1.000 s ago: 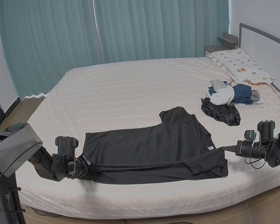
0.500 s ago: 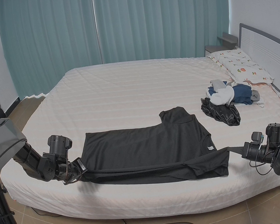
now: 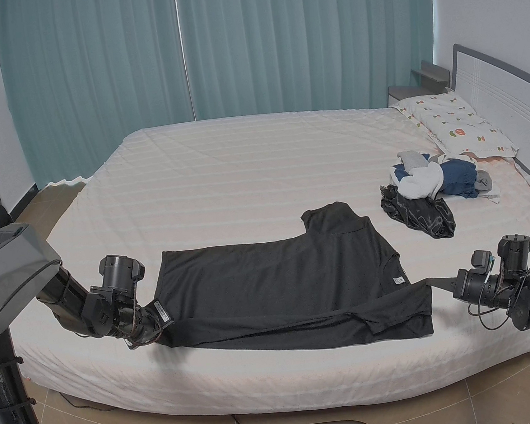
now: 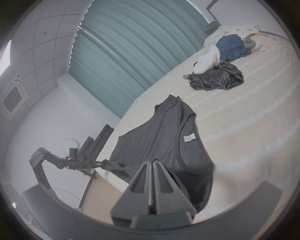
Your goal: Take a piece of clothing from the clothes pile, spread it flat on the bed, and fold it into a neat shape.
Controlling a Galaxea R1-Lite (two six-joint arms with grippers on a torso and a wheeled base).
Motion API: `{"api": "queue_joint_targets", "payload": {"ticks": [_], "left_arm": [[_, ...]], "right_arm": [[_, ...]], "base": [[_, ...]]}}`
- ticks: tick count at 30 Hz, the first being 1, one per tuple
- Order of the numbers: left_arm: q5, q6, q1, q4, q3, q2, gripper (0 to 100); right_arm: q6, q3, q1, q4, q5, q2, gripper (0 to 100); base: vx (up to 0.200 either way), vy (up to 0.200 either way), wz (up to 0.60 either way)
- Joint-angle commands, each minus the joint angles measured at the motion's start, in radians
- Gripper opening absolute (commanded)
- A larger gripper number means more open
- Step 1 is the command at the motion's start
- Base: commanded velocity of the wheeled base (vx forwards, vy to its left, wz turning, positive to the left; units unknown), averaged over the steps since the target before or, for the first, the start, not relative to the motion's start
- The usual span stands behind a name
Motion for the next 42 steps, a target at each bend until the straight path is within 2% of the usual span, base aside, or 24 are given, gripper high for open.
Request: {"api": "queue_joint_targets", "payload": {"ticks": [1, 7, 10, 15, 22, 25, 28, 31, 37, 42], "left_arm": [[0.0, -0.003, 0.001, -0.004, -0.028, 0.041, 100], [-0.001, -0.008, 0.007, -0.001, -0.05, 0.033, 100], [-0.006, -0.006, 0.013, 0.001, -0.048, 0.036, 100], [-0.1, 0.014, 0.016, -0.013, 0.005, 0.031, 100], [-0.287, 0.193, 0.097, -0.014, 0.05, 0.028, 100], [-0.302, 0.205, 0.104, -0.014, 0.05, 0.03, 100], [-0.328, 0.259, 0.13, -0.024, 0.047, 0.053, 100], [-0.356, 0.353, 0.153, -0.048, 0.057, 0.067, 100], [-0.432, 0.385, 0.157, -0.06, 0.076, 0.067, 100], [-0.466, 0.452, 0.157, -0.168, 0.13, 0.079, 100]], "right_arm": [[0.0, -0.014, -0.002, -0.002, 0.0, 0.039, 0], [0.005, 0.002, -0.011, -0.067, 0.002, 0.071, 0], [0.034, 0.016, -0.012, -0.119, 0.002, 0.099, 0], [0.048, 0.039, -0.014, -0.182, 0.002, 0.129, 0], [0.048, 0.052, -0.011, -0.182, 0.014, 0.12, 0], [0.048, 0.054, -0.011, -0.182, 0.014, 0.12, 0], [0.046, 0.057, -0.008, -0.182, 0.016, 0.12, 0], [0.046, 0.063, -0.006, -0.183, 0.016, 0.119, 0], [0.046, 0.066, -0.008, -0.183, 0.016, 0.119, 0], [0.046, 0.069, -0.008, -0.183, 0.03, 0.117, 0]], "base": [[0.0, 0.0, 0.0], [0.0, 0.0, 0.0], [0.0, 0.0, 0.0], [0.0, 0.0, 0.0], [0.0, 0.0, 0.0], [0.0, 0.0, 0.0], [0.0, 0.0, 0.0], [0.0, 0.0, 0.0], [0.0, 0.0, 0.0], [0.0, 0.0, 0.0]]}}
